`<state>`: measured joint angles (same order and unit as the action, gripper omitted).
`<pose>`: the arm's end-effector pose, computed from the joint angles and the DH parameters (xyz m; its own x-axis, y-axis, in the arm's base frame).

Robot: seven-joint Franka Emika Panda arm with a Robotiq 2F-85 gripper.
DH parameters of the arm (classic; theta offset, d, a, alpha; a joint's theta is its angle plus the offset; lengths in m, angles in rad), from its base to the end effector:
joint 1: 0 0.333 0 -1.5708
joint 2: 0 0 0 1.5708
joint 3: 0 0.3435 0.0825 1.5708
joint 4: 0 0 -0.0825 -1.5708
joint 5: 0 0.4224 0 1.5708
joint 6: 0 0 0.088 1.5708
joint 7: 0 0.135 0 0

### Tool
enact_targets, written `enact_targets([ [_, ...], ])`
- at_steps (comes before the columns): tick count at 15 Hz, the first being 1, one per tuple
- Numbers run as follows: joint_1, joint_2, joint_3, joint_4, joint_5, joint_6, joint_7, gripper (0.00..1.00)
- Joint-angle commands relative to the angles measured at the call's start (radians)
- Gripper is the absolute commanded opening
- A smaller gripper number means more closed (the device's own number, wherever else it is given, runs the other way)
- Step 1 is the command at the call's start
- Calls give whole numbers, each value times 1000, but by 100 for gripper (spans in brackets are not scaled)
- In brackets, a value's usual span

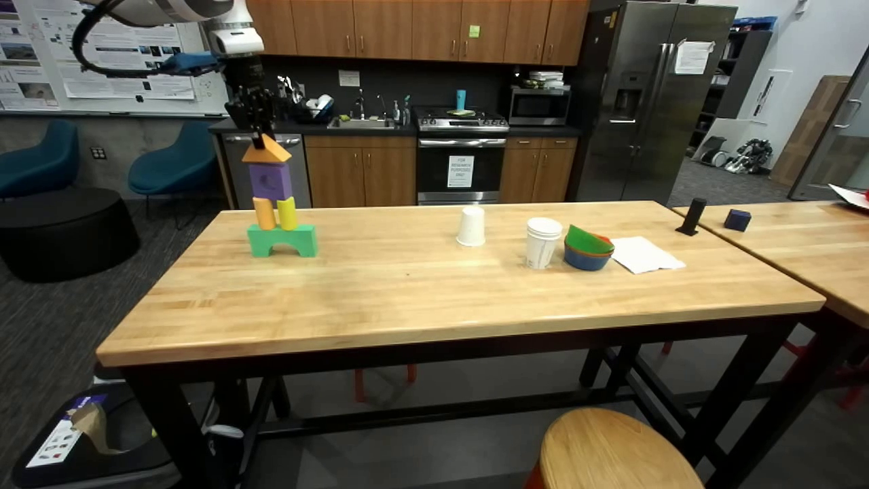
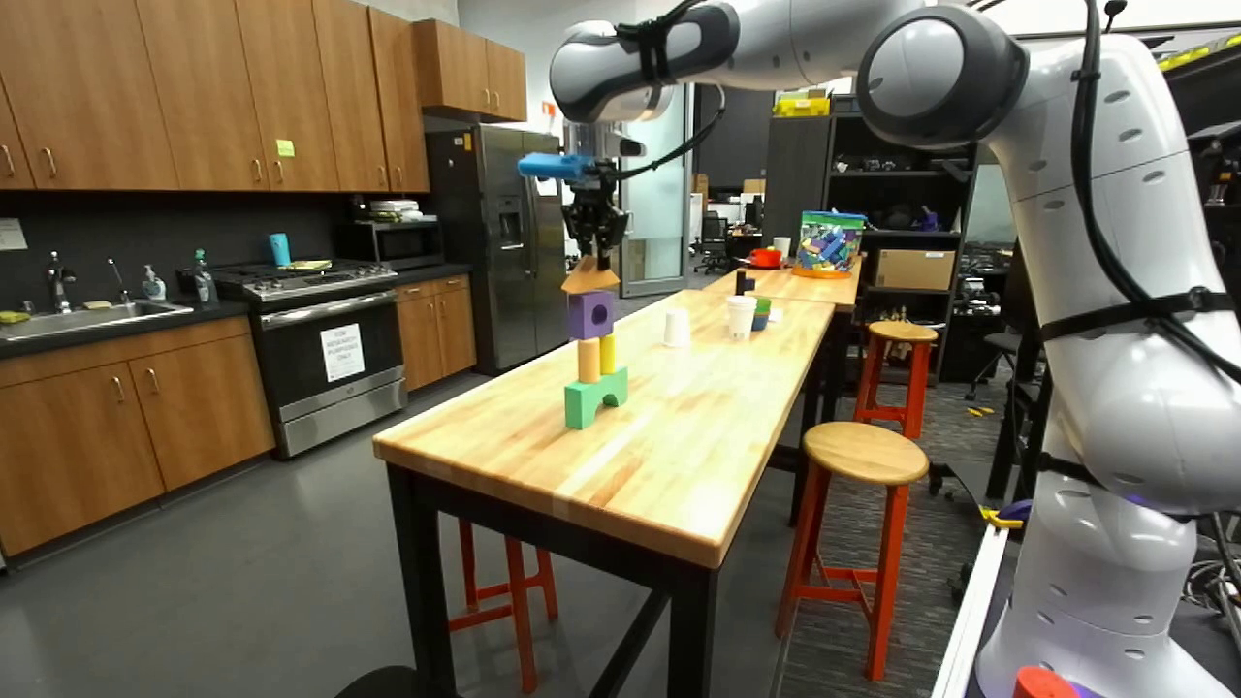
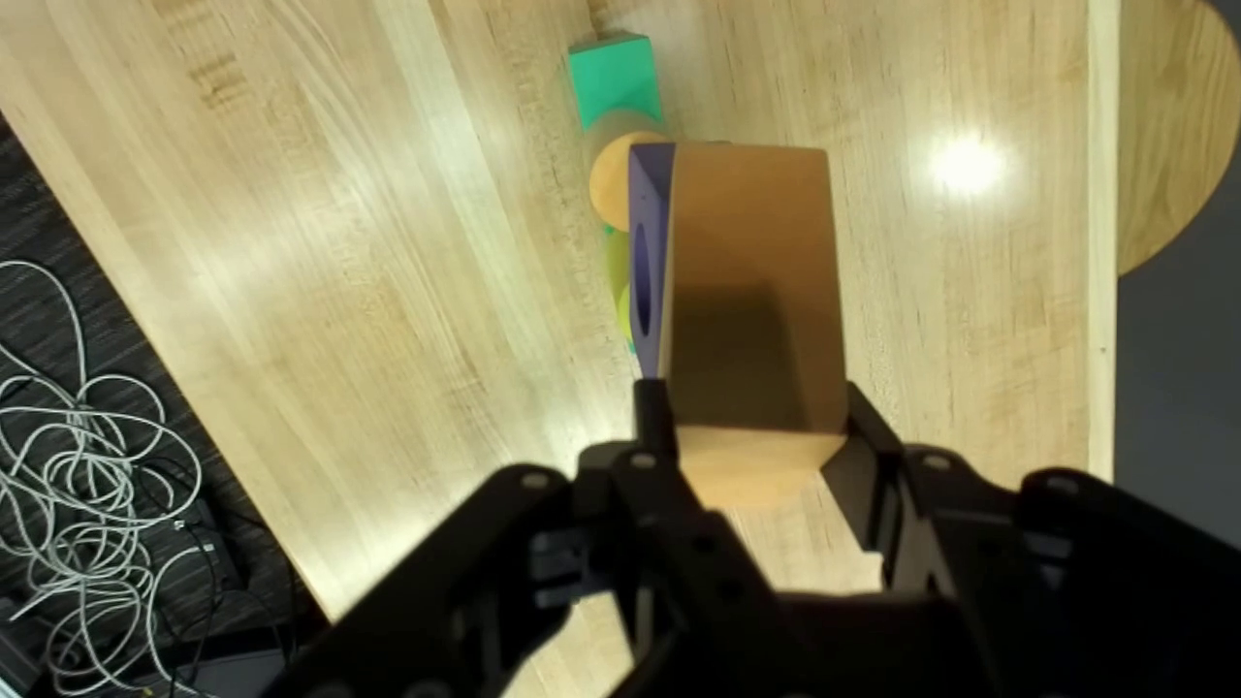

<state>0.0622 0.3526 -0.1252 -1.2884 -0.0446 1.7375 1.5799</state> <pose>0.7224 -0.0357 0.5556 -0.0612 -0.9944 0.0866 -0.9937 0.0525 -0.0991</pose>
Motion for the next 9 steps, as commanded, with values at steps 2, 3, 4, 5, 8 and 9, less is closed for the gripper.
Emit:
enact_targets([
  [2, -5, 4, -1, 18, 12, -12, 11, 16],
  [3, -5, 5, 0, 20, 15, -12, 10, 16],
  [4, -6, 6, 2, 21, 20, -10, 10, 16],
  [5, -6, 7, 3, 22, 24, -10, 10, 16],
  [8, -10, 7, 4, 24, 40, -8, 10, 16],
  [9, -10, 7, 4, 24, 44, -8, 9, 16],
])
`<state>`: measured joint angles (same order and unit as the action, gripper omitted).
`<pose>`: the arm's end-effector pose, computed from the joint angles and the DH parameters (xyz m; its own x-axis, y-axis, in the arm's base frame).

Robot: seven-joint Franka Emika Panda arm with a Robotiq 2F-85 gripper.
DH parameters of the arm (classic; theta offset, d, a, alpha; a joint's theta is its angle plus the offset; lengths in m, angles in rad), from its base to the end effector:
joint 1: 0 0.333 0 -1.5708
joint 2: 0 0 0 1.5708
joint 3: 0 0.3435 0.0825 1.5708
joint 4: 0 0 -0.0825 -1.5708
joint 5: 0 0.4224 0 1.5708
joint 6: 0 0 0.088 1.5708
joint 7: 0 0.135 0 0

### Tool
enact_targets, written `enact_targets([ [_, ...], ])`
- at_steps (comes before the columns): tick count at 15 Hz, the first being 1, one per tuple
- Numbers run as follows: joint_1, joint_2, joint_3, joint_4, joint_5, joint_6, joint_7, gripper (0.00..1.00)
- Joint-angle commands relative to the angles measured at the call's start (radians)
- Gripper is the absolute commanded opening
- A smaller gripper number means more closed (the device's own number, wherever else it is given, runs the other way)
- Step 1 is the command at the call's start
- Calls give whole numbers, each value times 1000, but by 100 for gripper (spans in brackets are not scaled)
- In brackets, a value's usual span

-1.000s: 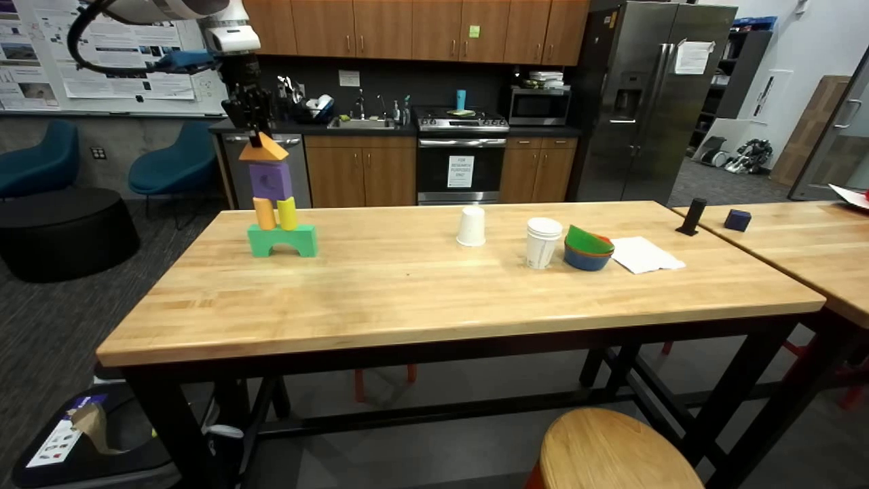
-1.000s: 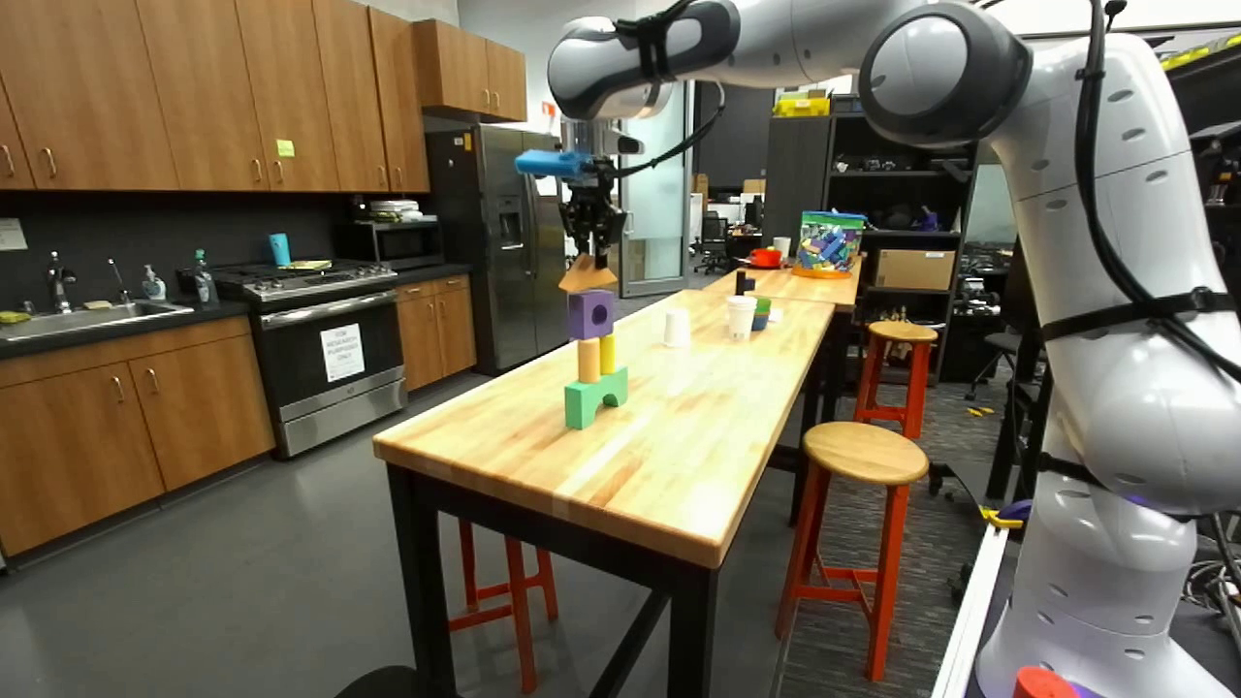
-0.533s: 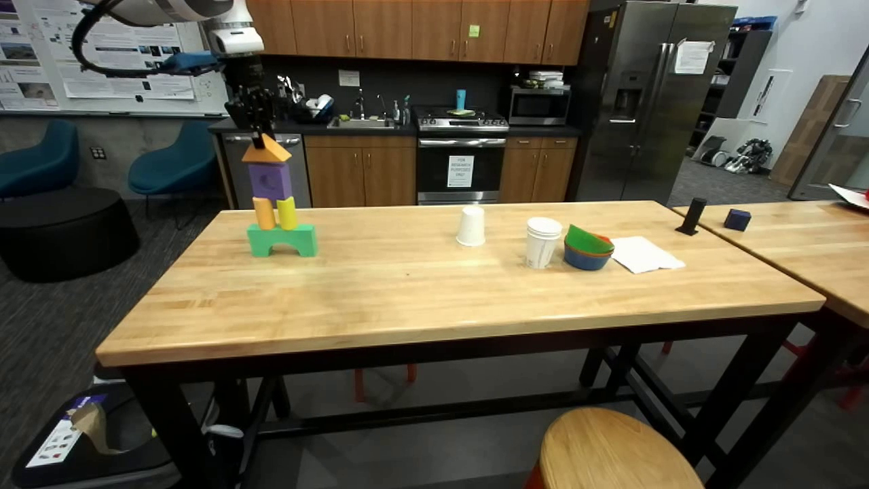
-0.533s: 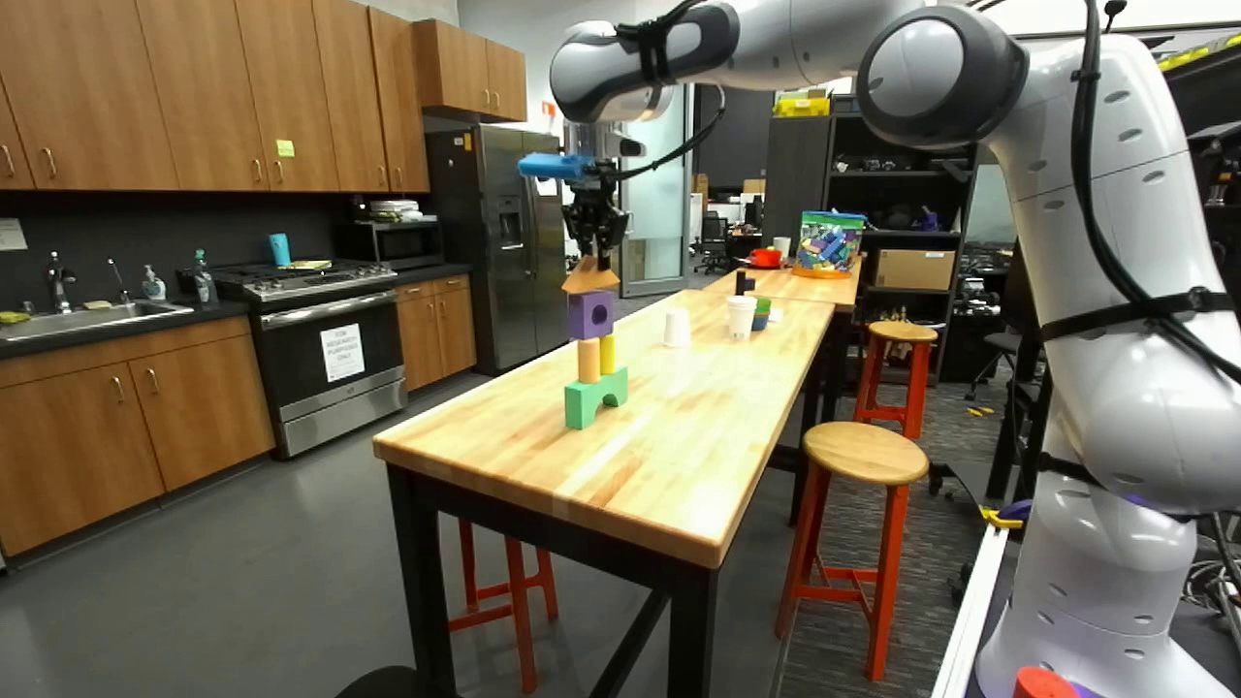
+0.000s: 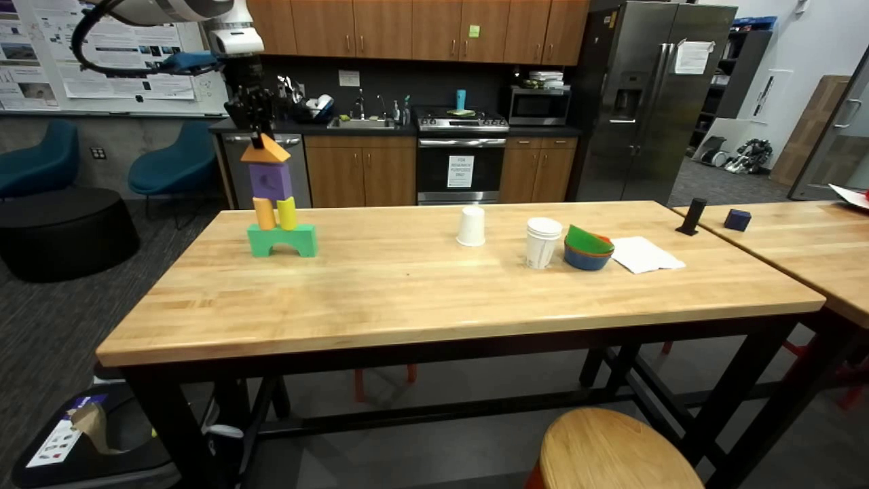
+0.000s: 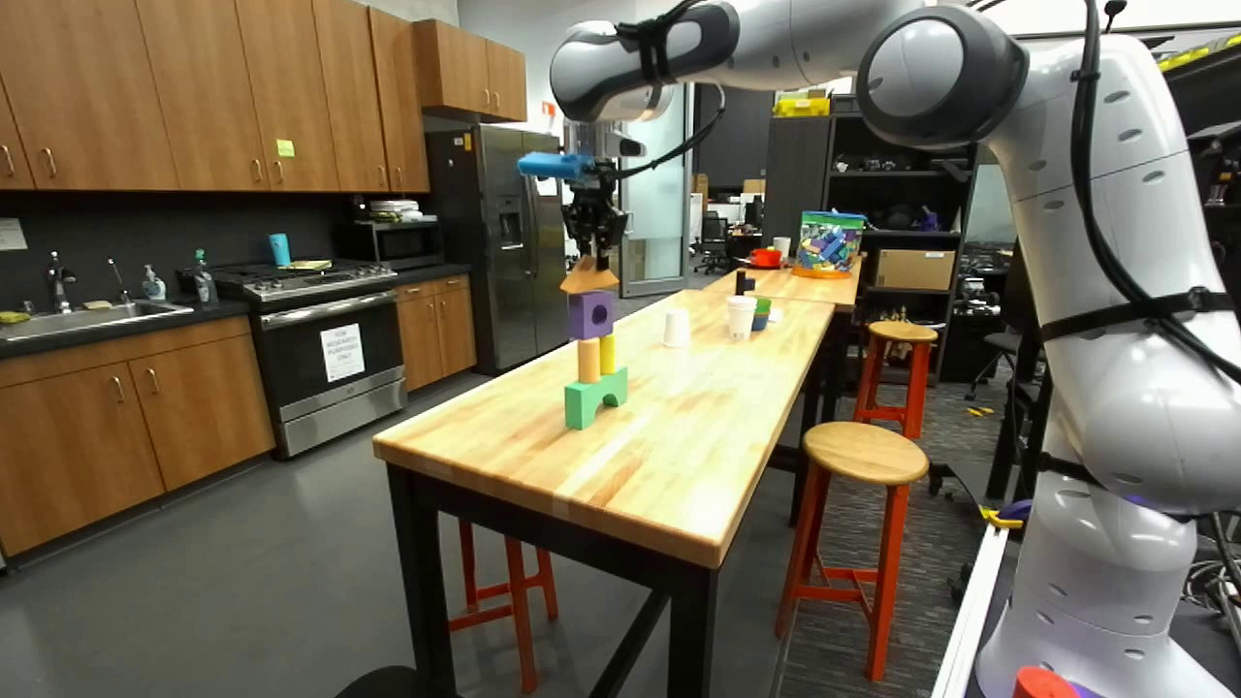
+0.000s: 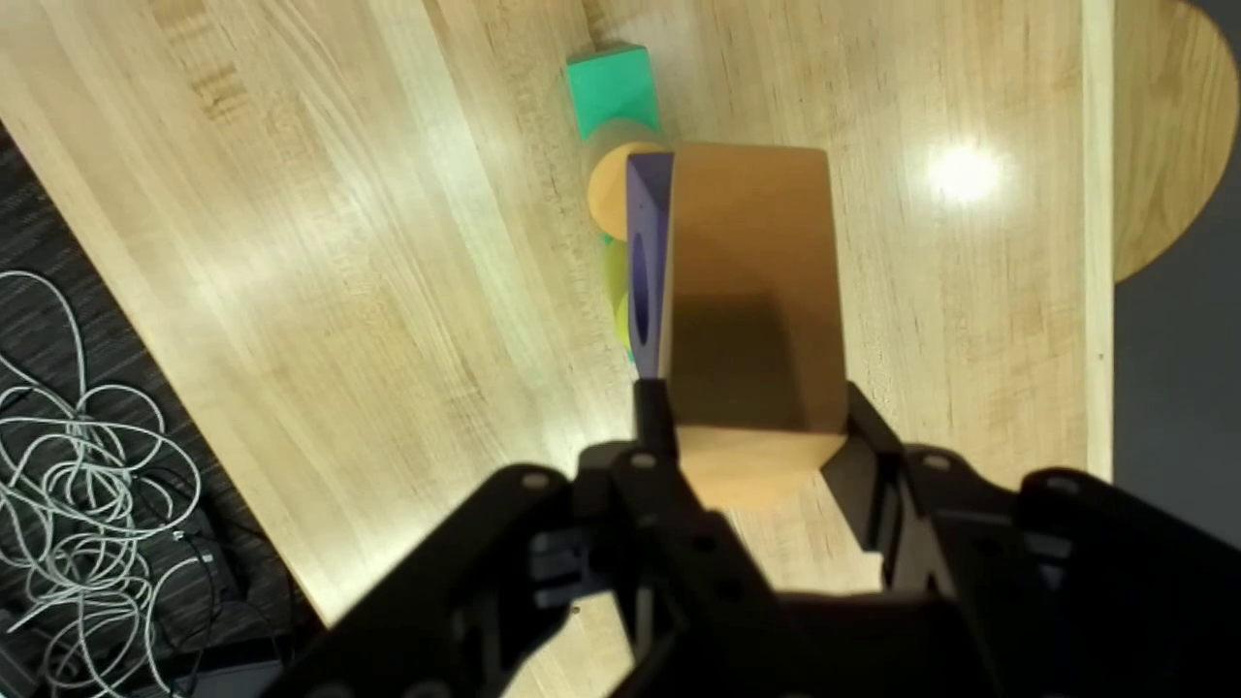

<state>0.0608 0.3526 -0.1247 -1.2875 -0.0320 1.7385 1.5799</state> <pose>0.7226 -0.0349 0.5561 -0.0630 -0.9953 0.0739 -0.9933 0.0554 -0.1010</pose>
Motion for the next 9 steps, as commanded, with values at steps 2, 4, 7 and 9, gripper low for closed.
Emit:
enact_targets([
  [2, -11, 8, 4, 25, 51, -10, 7, 16],
  [4, -12, 8, 3, 25, 64, -9, 7, 16],
  [7, -11, 9, -1, 25, 61, -9, 10, 16],
  [9, -13, 11, -1, 25, 60, -8, 10, 16],
])
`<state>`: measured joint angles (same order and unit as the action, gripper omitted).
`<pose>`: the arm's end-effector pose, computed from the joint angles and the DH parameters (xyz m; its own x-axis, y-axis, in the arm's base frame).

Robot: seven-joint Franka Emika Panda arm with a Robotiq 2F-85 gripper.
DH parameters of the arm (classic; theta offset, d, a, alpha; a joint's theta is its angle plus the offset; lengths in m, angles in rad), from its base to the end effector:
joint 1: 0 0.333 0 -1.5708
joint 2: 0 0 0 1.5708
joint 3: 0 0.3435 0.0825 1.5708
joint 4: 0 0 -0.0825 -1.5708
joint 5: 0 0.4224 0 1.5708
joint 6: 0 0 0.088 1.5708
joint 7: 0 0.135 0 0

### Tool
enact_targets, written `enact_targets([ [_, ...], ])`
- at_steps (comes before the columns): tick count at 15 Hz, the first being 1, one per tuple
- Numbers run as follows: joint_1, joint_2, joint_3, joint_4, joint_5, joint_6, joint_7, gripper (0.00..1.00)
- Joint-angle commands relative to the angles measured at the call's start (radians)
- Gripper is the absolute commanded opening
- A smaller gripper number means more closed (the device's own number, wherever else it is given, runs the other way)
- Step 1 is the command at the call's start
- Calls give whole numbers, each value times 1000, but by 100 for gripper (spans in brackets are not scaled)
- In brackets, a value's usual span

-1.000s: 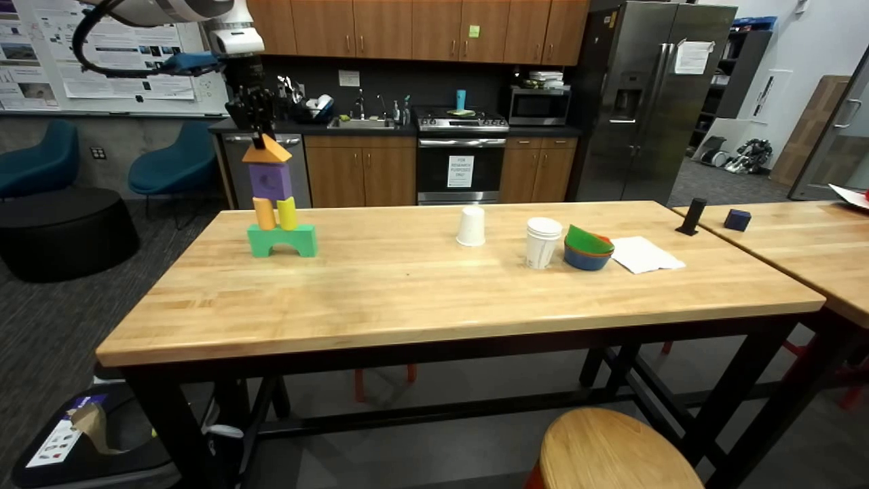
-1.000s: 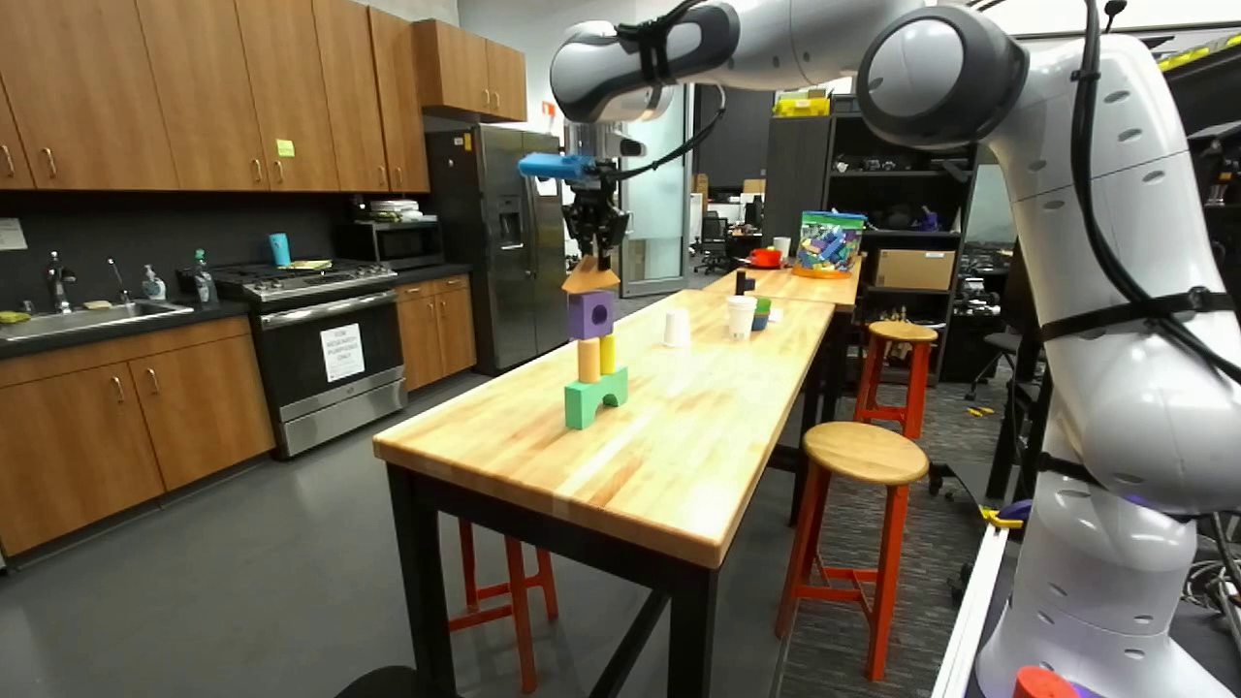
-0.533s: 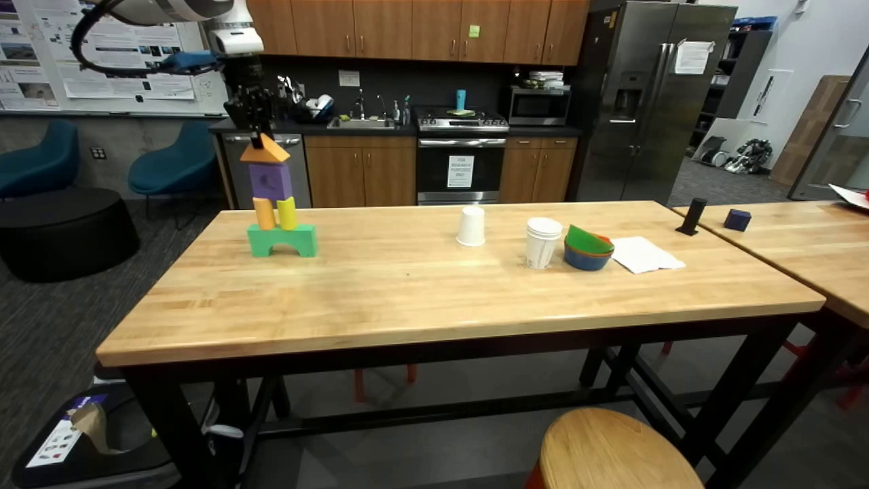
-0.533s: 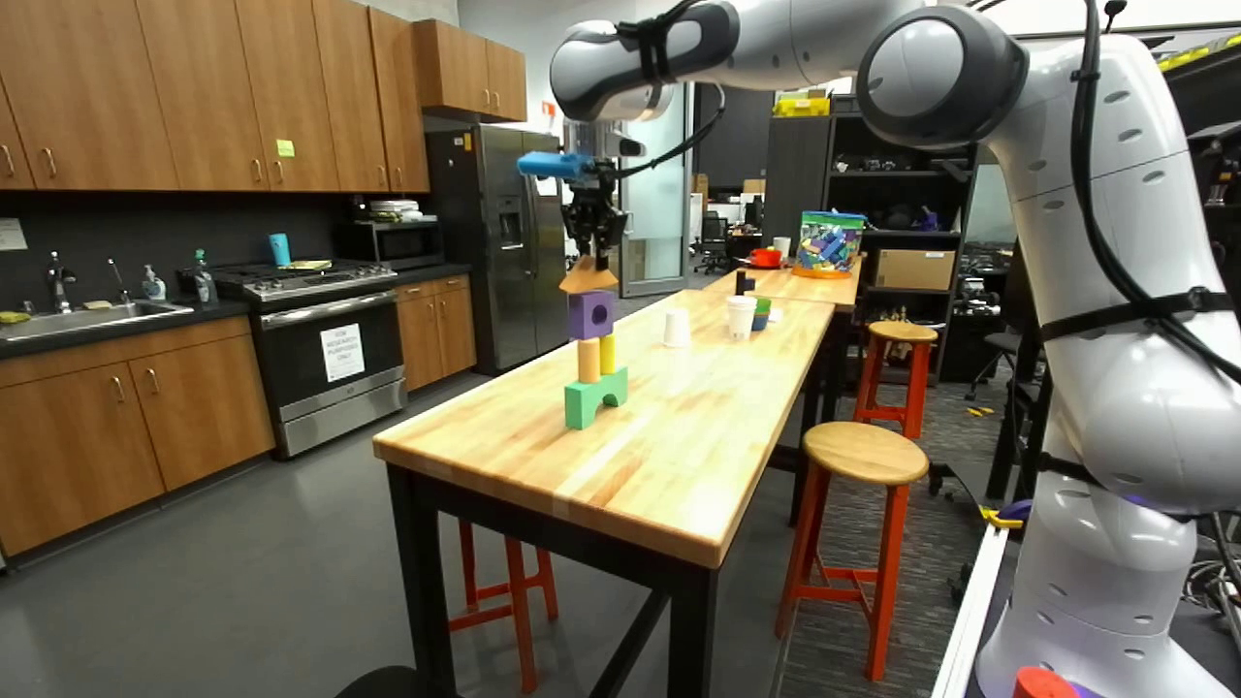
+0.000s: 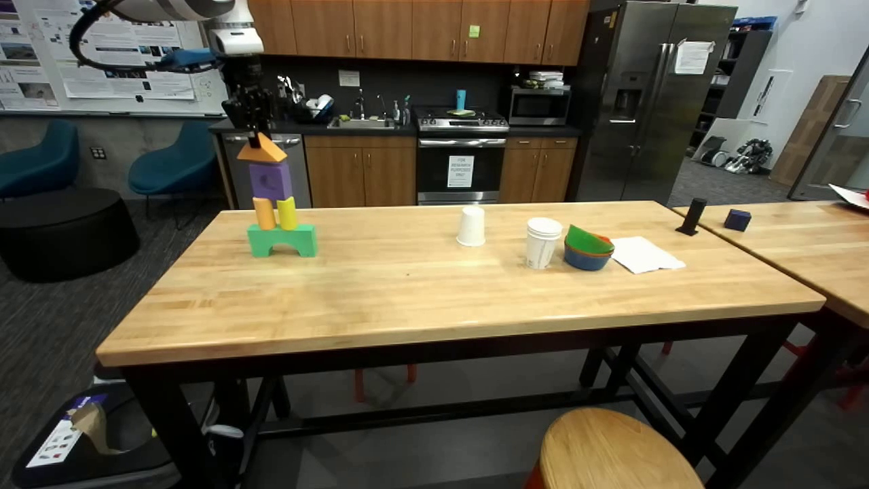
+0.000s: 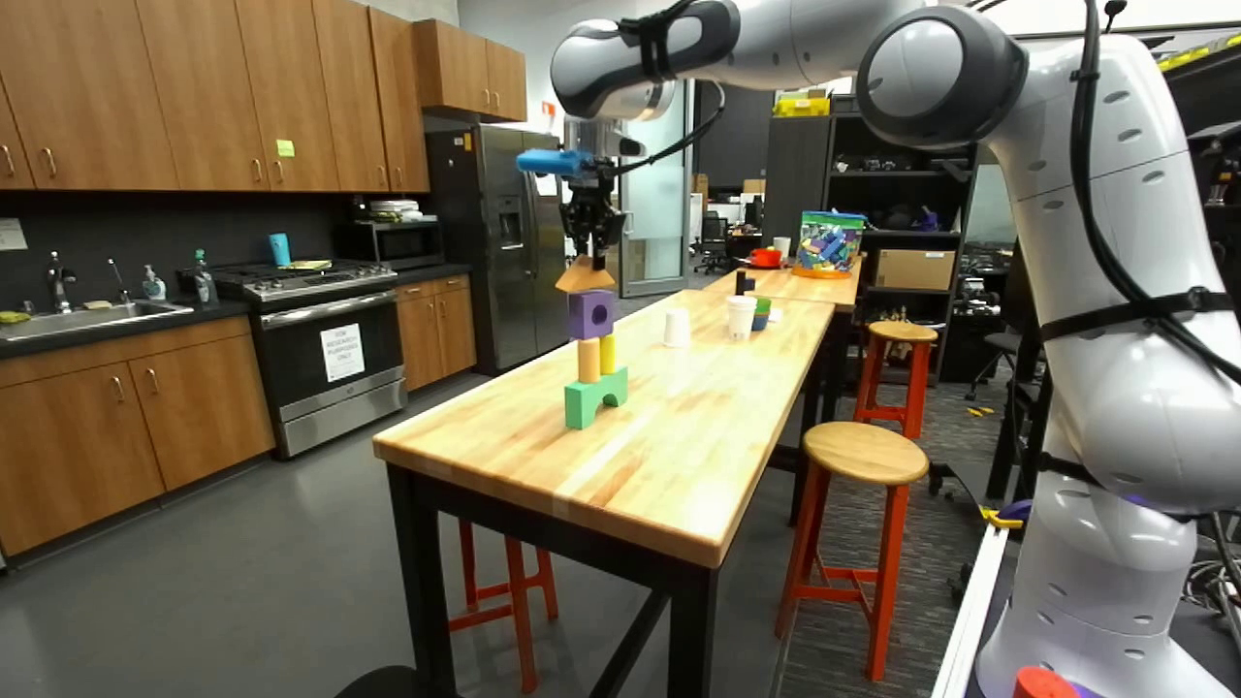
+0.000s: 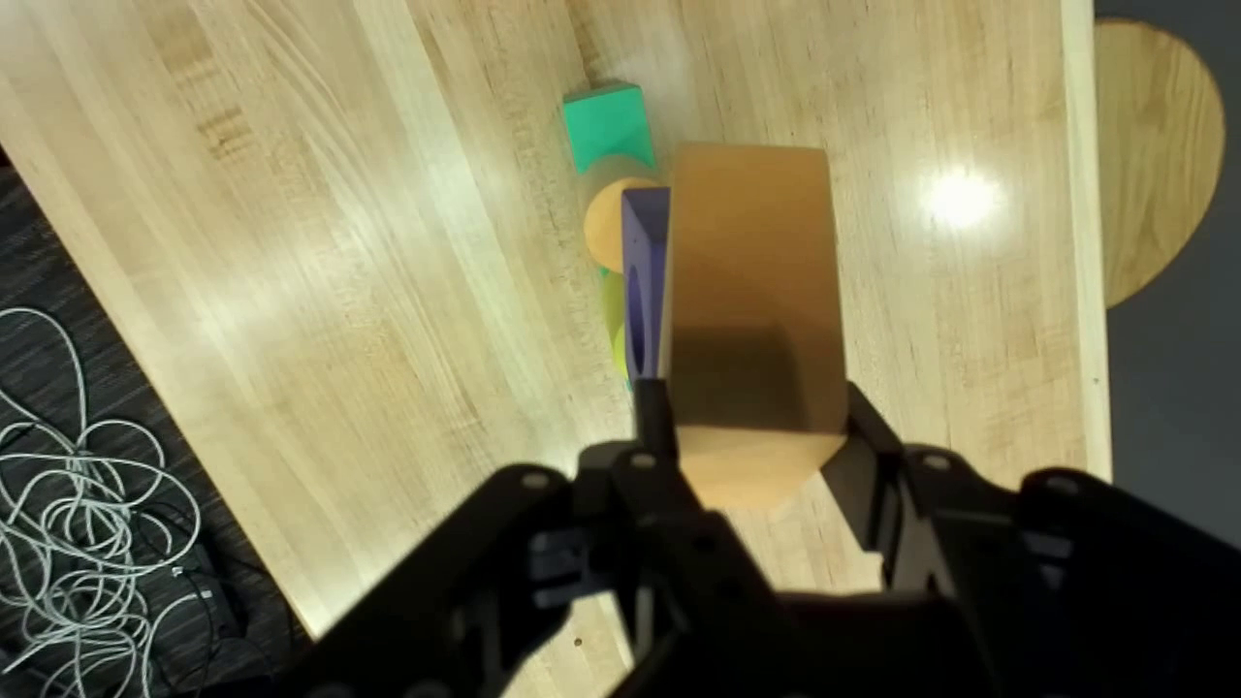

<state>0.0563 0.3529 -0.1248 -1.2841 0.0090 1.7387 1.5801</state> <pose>0.7231 -0.0333 0.5574 -0.0706 -0.9970 0.0331 -0.9923 0.0668 -0.1043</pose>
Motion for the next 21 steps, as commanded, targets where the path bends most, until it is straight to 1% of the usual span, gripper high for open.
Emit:
enact_targets([
  [1, -10, 11, -1, 21, 18, -8, 8, 16],
  [12, -12, 18, 0, 25, 17, -12, 6, 16],
  [13, -13, 18, 1, 26, 20, -16, 7, 49],
  [14, -13, 18, 0, 28, 21, -18, 14, 66],
  [17, -10, 15, -2, 28, 10, -15, 14, 82],
  [18, -6, 12, 0, 5, 0, 0, 1, 65],
  [21, -6, 12, 0, 8, 0, 0, 1, 82],
])
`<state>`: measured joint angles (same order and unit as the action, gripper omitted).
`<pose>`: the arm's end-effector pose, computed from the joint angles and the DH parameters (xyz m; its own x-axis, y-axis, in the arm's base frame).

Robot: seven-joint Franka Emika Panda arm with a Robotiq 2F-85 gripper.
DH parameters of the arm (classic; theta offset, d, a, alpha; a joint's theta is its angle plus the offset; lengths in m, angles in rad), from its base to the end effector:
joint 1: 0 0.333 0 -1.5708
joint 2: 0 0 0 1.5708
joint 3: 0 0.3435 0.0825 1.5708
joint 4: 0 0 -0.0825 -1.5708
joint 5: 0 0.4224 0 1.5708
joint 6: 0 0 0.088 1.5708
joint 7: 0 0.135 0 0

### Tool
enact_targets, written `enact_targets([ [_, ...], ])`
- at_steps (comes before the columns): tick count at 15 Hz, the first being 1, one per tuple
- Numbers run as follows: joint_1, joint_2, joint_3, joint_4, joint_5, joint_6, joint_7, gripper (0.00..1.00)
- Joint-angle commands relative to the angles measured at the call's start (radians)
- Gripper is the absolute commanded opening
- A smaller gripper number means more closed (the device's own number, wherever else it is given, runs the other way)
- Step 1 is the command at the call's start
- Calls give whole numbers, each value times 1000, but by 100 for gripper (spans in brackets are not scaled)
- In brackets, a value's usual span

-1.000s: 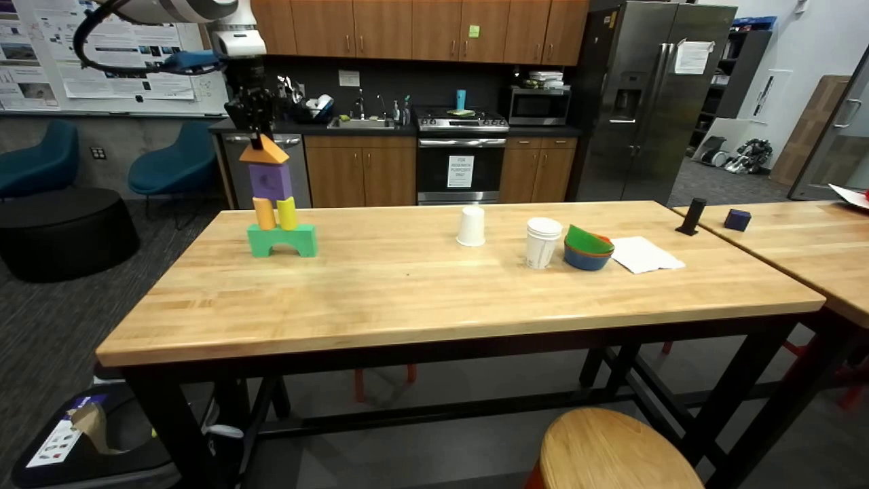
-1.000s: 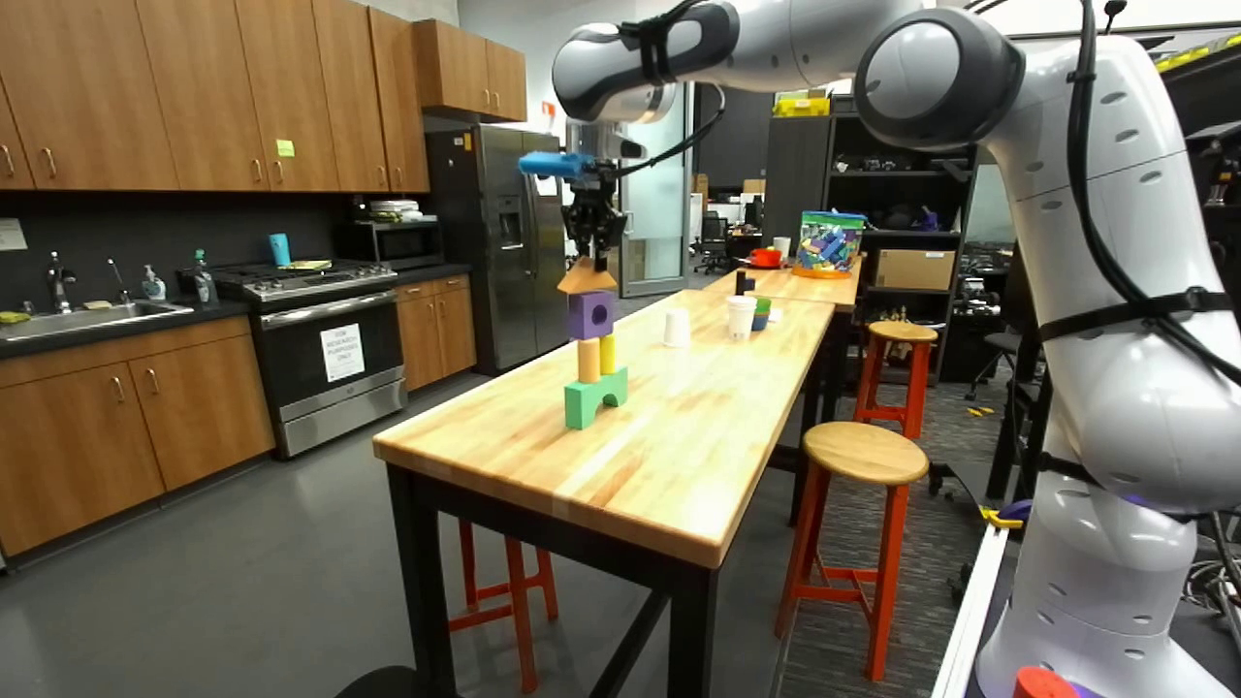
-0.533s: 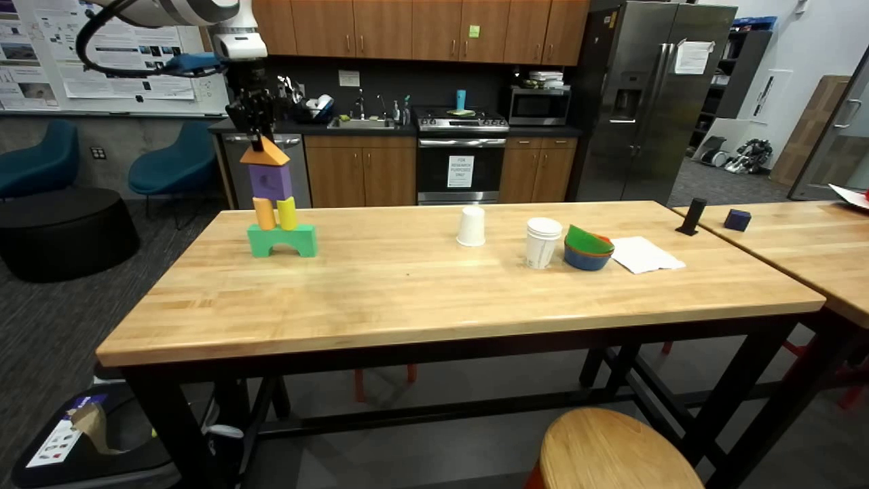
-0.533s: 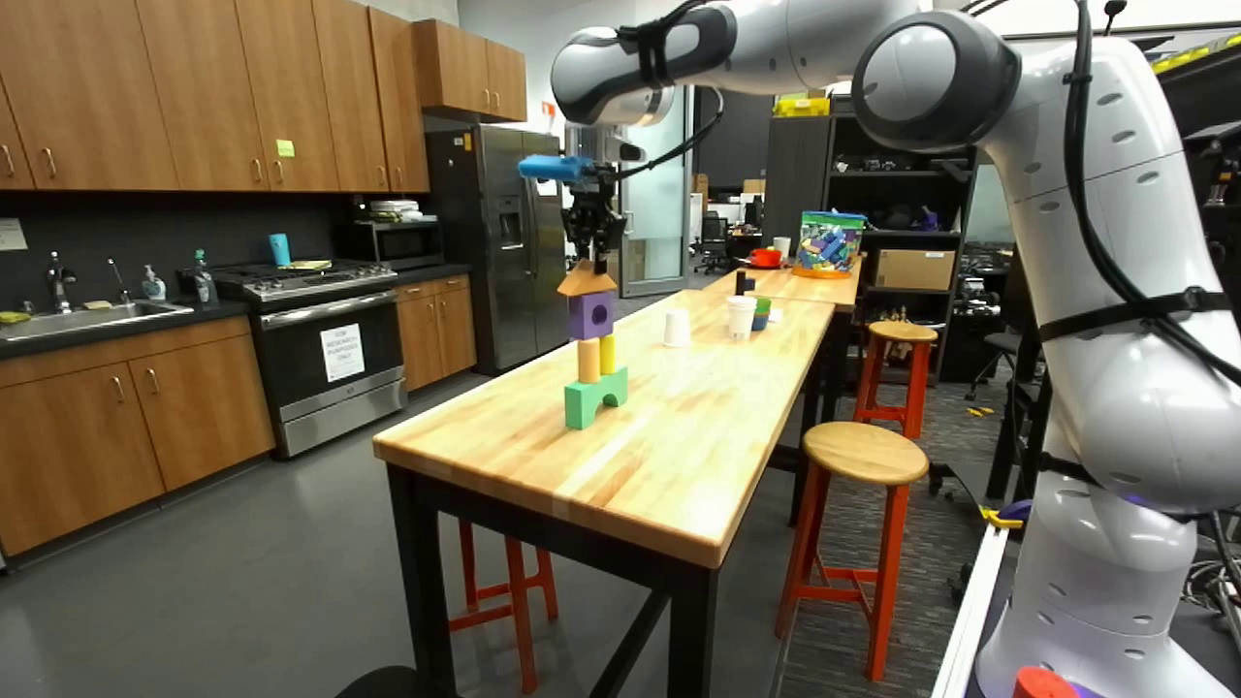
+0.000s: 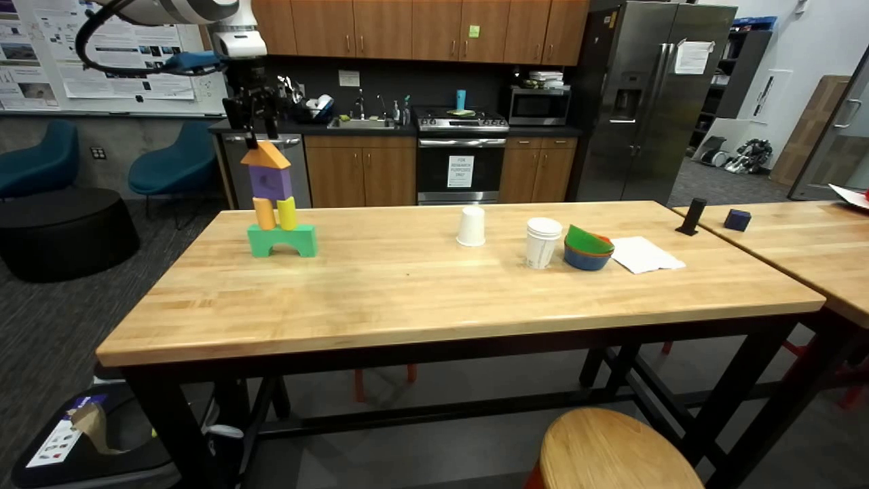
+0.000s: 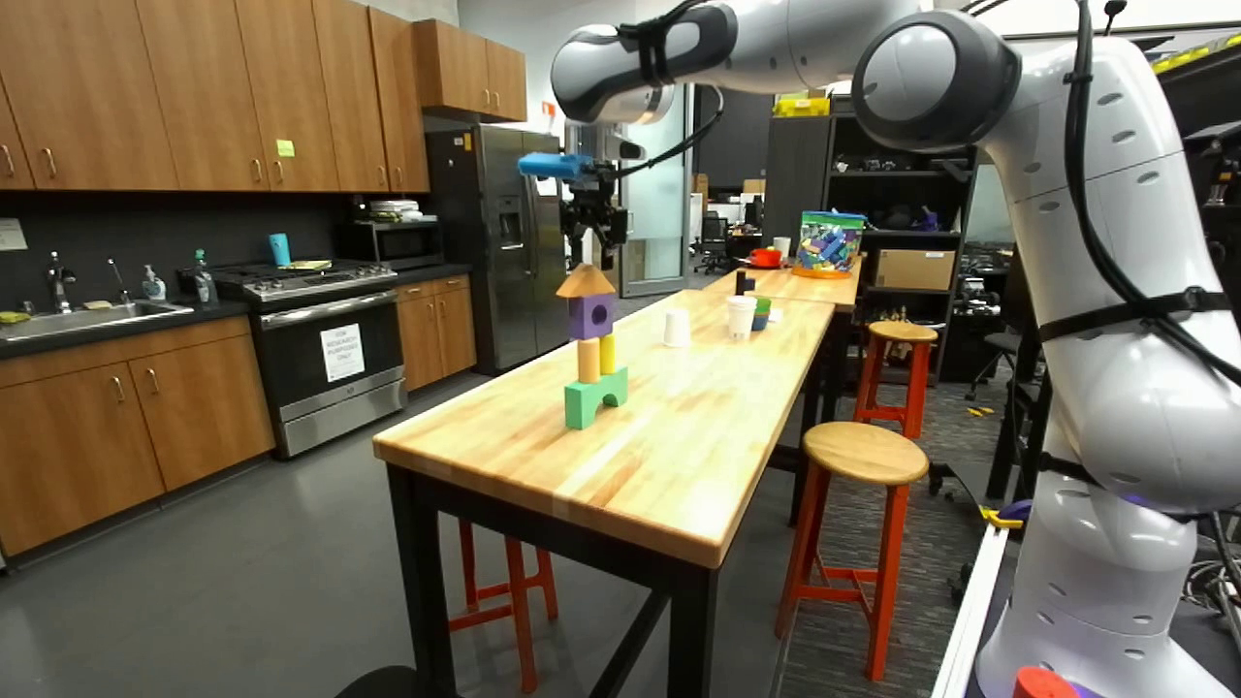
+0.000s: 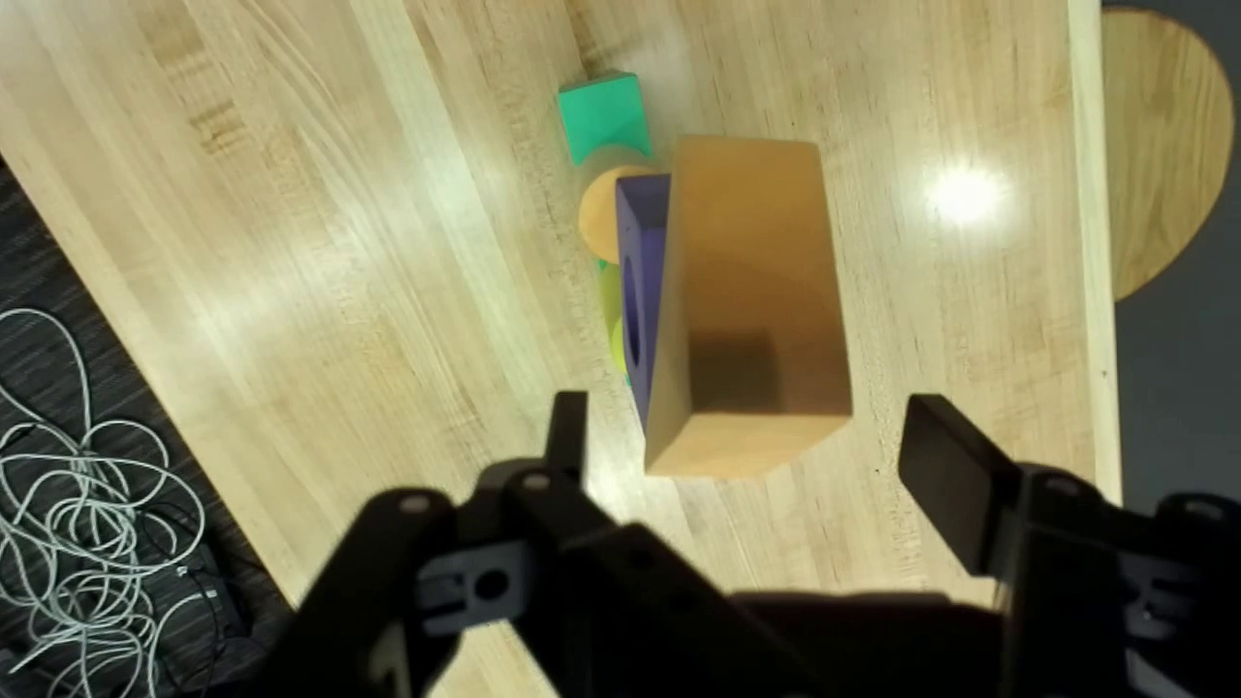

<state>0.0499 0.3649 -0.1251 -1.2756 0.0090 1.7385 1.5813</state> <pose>0.7261 -0.0378 0.5532 -0.0780 -0.9964 0.0345 -0.9921 0.0742 -0.1008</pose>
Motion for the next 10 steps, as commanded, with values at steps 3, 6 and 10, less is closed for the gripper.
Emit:
enact_targets([
  [3, 0, 0, 0, 0, 0, 0, 0, 82],
  [6, 0, 0, 0, 0, 0, 0, 0, 82],
  [10, 2, -11, 0, -5, -4, 1, 0, 97],
])
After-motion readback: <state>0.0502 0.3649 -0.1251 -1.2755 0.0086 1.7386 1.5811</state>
